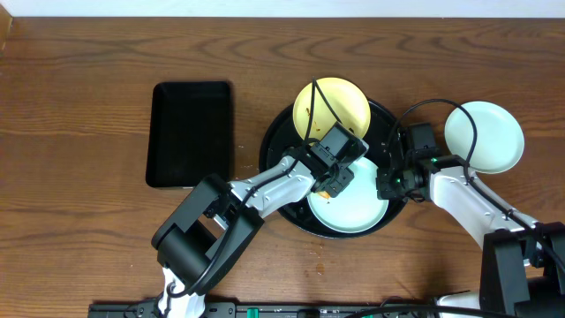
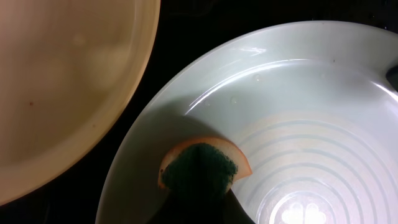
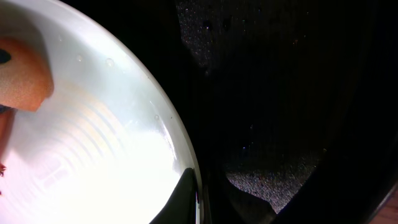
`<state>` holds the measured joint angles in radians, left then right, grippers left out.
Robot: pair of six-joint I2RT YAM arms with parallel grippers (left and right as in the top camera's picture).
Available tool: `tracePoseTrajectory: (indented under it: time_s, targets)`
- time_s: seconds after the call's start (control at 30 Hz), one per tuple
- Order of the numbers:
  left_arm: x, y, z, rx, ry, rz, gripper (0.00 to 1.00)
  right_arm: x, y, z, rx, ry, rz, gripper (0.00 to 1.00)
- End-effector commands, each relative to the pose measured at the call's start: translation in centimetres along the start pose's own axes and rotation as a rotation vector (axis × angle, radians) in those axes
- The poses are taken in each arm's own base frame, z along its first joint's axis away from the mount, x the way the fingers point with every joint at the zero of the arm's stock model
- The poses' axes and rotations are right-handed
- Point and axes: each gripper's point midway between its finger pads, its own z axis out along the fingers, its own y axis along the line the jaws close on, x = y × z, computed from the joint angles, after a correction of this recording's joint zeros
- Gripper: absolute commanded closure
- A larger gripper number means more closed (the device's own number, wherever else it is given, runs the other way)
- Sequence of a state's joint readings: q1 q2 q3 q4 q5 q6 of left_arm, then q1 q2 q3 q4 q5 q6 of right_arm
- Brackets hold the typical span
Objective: Clean dirty plates on tray and stack at the side
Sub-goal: 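Scrub the pale green plate surface with the sponge in the left gripper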
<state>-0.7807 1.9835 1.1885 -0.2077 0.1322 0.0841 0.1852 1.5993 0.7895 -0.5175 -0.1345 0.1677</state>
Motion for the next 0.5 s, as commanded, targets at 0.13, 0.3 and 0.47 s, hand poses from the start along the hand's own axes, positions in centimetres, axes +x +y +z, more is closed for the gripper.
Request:
tracePoseTrajectory:
  time_s: [0.13, 0.3, 0.47]
  targets:
    - [7.2, -1.7, 3.1, 0.109, 0.187, -0.014, 0.93, 0.5, -0.1, 0.4, 0.011, 0.009, -0.004, 0.99]
    - [7.3, -3.5, 2.9, 0.213, 0.189, -0.026, 0.92, 0.5, -0.1, 0.4, 0.011, 0.011, -0.004, 0.99]
    - [7.6, -5.2, 2.7, 0.310, 0.211, -0.104, 0.92, 0.6, -0.2, 0.4, 0.011, 0.015, -0.004, 0.99]
